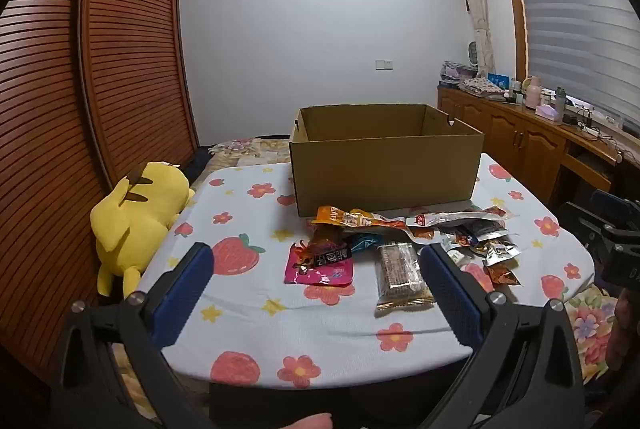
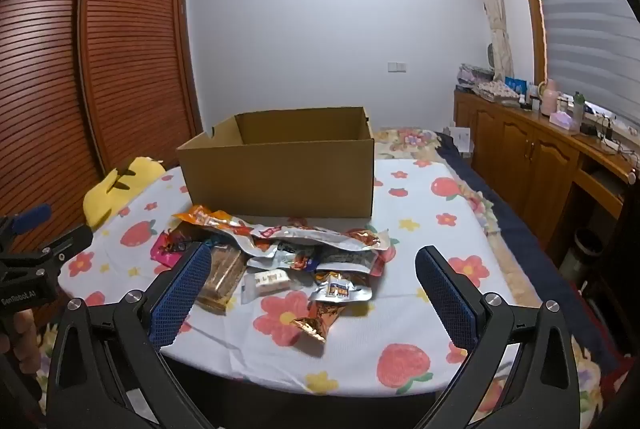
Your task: Organize snacks
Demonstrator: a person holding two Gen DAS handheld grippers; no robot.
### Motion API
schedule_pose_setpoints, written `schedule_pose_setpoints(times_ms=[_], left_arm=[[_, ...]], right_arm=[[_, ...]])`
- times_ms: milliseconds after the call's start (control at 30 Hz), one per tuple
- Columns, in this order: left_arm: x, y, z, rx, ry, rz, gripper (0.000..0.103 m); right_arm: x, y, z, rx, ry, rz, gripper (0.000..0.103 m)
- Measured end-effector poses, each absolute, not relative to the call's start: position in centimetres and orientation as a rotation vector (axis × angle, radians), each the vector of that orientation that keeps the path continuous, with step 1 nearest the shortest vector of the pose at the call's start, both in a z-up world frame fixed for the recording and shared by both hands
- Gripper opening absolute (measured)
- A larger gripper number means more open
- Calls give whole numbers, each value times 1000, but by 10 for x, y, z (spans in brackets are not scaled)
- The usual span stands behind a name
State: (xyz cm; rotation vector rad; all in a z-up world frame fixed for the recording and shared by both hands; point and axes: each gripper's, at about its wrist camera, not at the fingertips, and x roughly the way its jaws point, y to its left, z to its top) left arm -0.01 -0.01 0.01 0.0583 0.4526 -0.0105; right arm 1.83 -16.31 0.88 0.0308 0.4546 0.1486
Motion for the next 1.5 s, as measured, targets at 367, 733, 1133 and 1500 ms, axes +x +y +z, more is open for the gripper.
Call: schedule_pose_setpoints(times_ms=[367, 733, 1133, 1500], left_arm=[[4, 0, -1, 59, 453, -12, 103], [1, 0, 3, 63, 447, -15, 103], [-3, 0, 8, 66, 438, -14, 103], [-3, 0, 9, 67, 436, -16, 103]], right_arm=[[18, -163, 9, 28, 452, 149, 103], [17, -162, 10, 29, 452, 148, 103], [15, -162, 9, 27, 452, 148, 103], [15, -163, 9, 29, 452, 149, 103]])
